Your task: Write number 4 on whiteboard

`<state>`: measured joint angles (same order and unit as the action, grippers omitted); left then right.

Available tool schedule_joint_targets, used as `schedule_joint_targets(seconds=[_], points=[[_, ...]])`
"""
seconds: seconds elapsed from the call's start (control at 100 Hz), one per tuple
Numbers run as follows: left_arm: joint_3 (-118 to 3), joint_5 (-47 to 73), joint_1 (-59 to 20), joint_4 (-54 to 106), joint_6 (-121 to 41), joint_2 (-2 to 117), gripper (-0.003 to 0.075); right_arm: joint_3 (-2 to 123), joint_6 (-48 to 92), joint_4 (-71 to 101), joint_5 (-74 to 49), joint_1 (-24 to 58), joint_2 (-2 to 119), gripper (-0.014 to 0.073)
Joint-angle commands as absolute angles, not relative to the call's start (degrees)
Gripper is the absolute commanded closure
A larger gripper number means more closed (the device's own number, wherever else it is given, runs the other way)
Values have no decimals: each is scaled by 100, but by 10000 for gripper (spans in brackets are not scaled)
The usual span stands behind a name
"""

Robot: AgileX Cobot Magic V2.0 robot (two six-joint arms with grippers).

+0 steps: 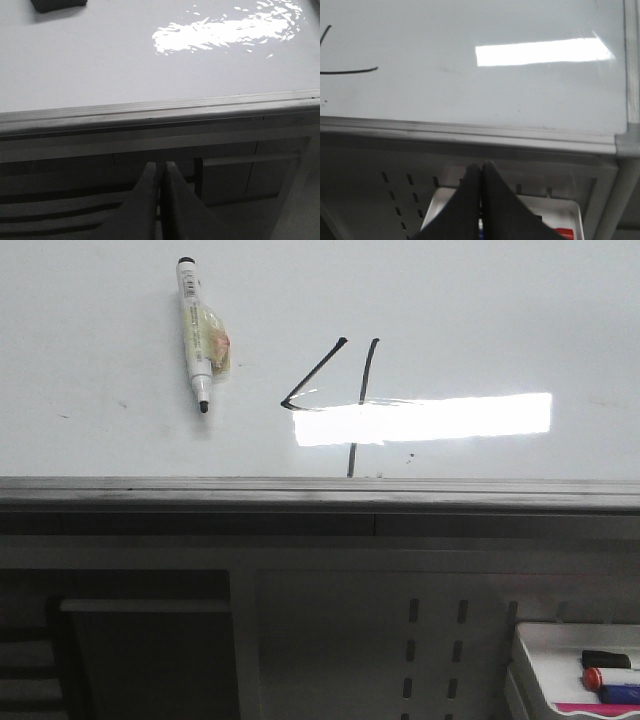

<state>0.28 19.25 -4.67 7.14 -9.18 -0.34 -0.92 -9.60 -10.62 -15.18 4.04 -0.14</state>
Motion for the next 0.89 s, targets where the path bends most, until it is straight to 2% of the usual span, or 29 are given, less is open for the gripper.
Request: schedule_joint_targets(seconds=[0.0, 0.88], points=[[218, 1626, -445, 732, -848, -160, 741, -198, -979, -1162, -1591, 355, -151, 658], [218, 1626, -445, 732, -848, -160, 741, -198, -979, -1162, -1813, 355, -147, 658]])
